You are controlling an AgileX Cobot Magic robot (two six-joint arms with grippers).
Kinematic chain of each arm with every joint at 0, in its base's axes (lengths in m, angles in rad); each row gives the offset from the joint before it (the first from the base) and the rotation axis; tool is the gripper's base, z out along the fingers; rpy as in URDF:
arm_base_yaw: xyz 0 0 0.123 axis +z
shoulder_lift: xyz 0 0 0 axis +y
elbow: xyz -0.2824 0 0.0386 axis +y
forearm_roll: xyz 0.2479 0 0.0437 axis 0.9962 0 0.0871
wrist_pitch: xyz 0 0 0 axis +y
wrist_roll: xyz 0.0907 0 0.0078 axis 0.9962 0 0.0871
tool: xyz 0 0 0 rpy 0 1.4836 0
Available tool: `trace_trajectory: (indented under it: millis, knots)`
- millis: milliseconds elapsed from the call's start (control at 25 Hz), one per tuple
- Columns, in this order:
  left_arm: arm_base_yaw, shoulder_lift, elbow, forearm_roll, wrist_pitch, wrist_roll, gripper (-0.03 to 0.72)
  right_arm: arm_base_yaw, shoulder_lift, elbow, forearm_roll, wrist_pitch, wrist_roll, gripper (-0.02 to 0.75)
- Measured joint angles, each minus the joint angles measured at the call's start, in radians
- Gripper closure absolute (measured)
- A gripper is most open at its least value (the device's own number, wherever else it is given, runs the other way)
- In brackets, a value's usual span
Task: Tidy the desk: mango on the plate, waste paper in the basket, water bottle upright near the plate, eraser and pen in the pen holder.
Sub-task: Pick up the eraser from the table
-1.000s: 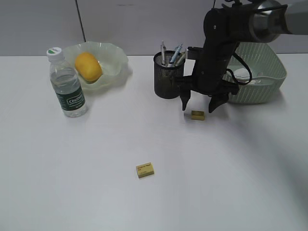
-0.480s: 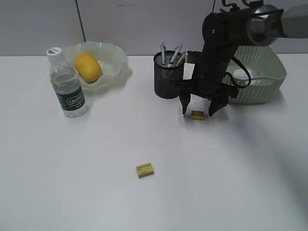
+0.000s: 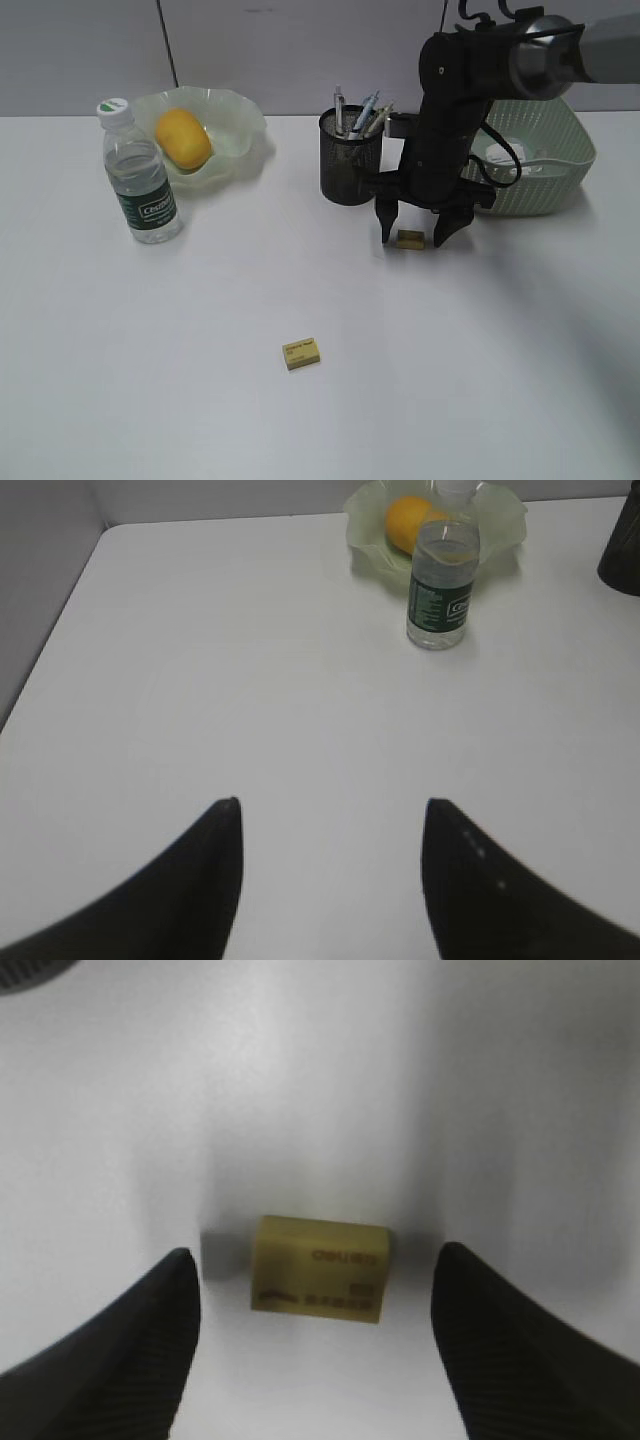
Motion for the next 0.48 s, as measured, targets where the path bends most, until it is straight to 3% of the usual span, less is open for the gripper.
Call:
trace_trajectory:
  millis: [480]
  knots:
    - [0.0, 0.0, 0.0, 0.0, 0.0, 0.0, 0.253, 0.0, 0.0, 0.0, 0.0, 0.0, 0.001, 0.174]
